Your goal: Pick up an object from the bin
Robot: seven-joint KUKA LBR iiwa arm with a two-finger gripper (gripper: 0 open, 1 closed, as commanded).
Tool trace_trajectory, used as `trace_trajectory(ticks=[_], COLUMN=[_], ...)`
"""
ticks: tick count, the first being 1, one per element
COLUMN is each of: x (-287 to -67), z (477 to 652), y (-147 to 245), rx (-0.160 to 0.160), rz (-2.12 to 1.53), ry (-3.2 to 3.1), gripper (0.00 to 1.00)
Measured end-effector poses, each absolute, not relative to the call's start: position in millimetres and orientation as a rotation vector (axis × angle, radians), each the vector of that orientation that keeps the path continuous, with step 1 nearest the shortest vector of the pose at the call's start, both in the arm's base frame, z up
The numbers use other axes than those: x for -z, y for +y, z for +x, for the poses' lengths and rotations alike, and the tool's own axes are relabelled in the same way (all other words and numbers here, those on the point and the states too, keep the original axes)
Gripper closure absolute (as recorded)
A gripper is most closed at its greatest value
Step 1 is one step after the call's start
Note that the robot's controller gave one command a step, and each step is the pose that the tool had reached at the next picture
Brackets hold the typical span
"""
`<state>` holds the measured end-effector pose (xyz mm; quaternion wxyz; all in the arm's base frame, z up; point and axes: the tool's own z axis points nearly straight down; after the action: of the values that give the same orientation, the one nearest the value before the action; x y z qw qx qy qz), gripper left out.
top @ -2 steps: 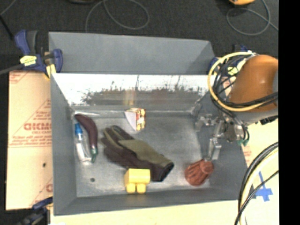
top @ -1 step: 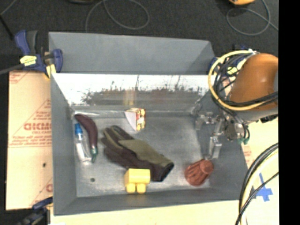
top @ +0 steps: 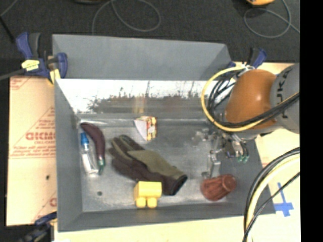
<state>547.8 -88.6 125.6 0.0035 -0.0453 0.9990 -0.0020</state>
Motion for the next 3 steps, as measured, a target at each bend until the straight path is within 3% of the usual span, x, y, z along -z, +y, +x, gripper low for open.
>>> trace_trajectory(ticks=[1, 2, 3], x=[-118.0, -120.7, -93.6], z=[529.7, 526.2, 524.8], y=[-102.4, -71.8, -39.3], rx=[-0.003, 0.005, 0.000], rz=[-0.379, -0.145, 0.051], ry=[3.118, 3.132, 3.138], gripper=[0.00, 0.00, 0.00])
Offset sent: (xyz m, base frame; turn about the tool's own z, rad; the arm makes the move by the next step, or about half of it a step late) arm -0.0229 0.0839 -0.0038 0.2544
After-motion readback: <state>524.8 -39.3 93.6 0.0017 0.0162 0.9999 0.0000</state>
